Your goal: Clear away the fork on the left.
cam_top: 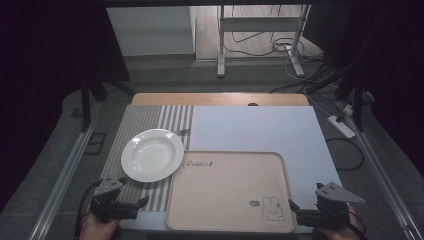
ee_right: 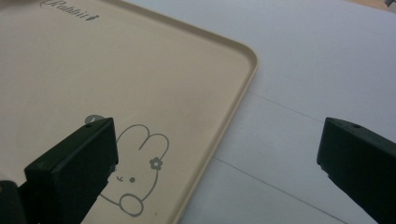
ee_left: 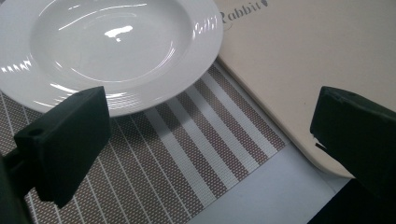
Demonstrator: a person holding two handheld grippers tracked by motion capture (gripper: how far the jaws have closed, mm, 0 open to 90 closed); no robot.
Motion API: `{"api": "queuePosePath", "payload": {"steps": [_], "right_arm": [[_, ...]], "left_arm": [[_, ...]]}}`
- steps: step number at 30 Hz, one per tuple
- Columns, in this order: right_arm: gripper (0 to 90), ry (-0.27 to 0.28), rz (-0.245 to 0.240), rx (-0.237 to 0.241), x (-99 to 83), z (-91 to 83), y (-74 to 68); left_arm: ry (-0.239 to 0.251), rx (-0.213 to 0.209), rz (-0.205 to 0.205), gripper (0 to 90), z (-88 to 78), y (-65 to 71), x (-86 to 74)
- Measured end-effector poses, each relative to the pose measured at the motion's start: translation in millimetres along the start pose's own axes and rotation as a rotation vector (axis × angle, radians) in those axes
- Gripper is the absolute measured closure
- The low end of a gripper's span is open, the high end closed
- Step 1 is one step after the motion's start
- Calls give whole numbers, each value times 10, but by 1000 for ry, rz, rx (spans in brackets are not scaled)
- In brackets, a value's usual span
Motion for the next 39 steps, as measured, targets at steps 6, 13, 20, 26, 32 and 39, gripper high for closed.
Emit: {"api": "queuePosePath", "payload": {"steps": [6, 13, 20, 26, 32, 39], "right_arm": [[0, 0, -4, 3, 1, 3, -5], [0, 1, -9, 7, 1, 5, -8], [0, -6, -20, 9, 1, 12, -21], [0, -9, -23, 13, 0, 15, -27], [0, -16, -30, 9, -2, 22, -31], [0, -23, -40, 6, -4, 26, -41]], "left_arm": [[-8, 6, -5, 0, 6, -5, -1], [-19, 6, -3, 2, 19, 3, 0], [-29, -4, -6, 3, 26, -1, -3], [-82, -32, 9, 0, 76, 15, 1], [-107, -18, 39, 0, 109, 15, 25], [-88, -26, 33, 0, 119, -35, 93]]}}
Point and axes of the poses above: each handheld gripper's, and its own axes: z roughly forward along the jaws, x roughly out of its top, y roughly to its right, the point moved 6 cm from there along z, roughly forward along the jaws, and after that the axes turned 5 degrees about -y, right-handed, at the moved point
